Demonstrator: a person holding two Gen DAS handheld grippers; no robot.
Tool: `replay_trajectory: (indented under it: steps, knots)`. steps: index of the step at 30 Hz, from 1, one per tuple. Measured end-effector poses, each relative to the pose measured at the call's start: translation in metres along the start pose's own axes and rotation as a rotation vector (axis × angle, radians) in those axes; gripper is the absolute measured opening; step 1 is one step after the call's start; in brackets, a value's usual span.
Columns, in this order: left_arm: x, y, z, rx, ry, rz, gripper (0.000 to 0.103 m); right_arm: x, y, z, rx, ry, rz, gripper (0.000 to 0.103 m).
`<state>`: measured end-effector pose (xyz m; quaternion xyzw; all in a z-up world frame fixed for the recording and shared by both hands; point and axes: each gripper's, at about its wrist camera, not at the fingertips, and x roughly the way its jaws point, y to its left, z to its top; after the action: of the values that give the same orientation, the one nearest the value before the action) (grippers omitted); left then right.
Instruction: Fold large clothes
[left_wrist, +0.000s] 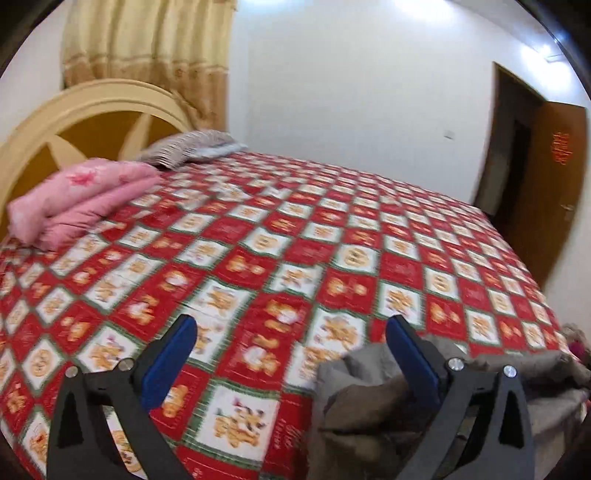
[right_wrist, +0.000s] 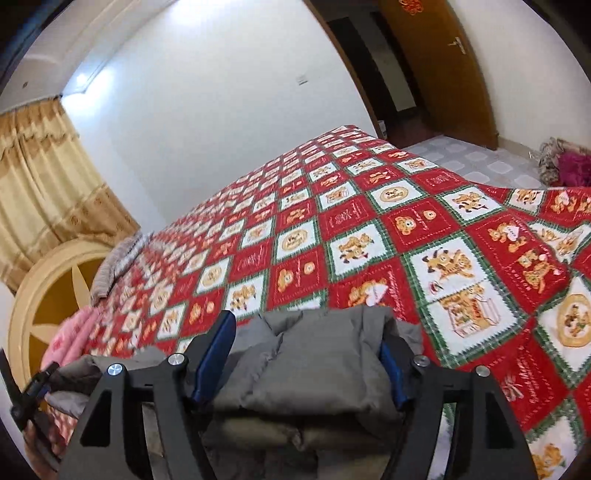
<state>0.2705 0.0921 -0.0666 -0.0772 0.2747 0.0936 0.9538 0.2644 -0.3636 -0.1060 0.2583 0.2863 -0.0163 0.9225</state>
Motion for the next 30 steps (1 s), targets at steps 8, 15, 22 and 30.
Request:
replay_trajectory:
  steps: [8, 15, 22, 30]
  knots:
    - [-0.028, 0.019, 0.004, -0.109, -0.099, 0.162, 0.103, -0.023, -0.002, 0.028, 0.016, -0.133, -0.001, 0.084]
    - [-0.045, -0.069, -0.028, 0.171, -0.107, 0.014, 0.103, -0.031, 0.061, -0.019, -0.162, -0.028, -0.042, 0.084]
    - [0.003, -0.157, -0.073, 0.508, -0.087, 0.111, 0.103, 0.022, 0.105, -0.069, -0.398, 0.117, -0.128, 0.084]
    - [0.068, -0.154, -0.078, 0.410, 0.104, 0.089, 0.103, 0.055, 0.076, -0.075, -0.343, 0.172, -0.171, 0.084]
